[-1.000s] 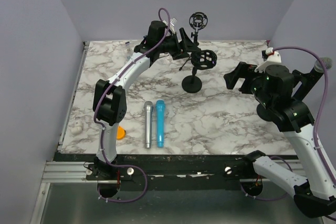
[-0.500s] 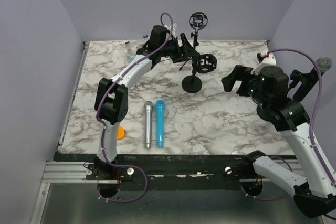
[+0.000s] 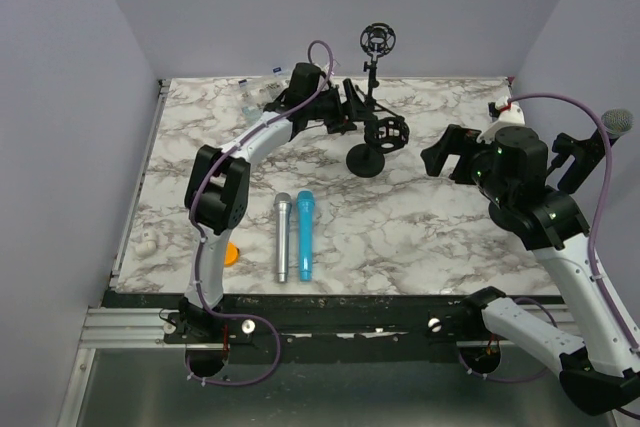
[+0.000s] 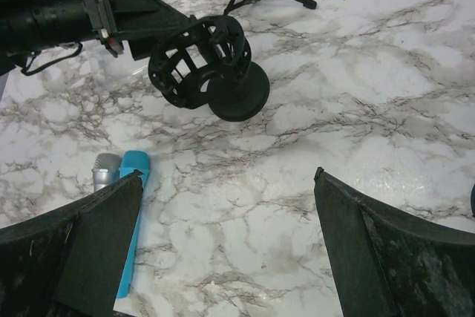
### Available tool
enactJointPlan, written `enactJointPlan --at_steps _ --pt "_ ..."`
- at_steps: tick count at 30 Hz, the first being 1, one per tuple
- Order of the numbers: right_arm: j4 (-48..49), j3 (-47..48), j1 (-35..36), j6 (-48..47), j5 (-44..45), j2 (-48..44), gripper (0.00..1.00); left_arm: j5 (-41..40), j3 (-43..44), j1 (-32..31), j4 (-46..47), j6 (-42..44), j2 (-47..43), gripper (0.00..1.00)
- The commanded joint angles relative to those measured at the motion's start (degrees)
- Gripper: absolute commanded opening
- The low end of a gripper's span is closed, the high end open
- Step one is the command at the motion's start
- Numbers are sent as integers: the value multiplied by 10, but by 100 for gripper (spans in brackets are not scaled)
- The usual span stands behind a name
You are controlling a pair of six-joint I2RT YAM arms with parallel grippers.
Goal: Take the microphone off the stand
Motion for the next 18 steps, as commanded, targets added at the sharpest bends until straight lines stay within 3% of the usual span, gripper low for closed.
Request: enactJointPlan --at_steps 1,10,18 --pt "2 -7 -1 6 -10 -5 98 -63 -49 2 -52 31 52 77" --pt "0 -6 -1 14 -17 -6 98 -65 -57 4 -45 24 47 78" --pt "-6 -1 -1 13 -14 -2 98 -64 1 8 -97 54 -12 91"
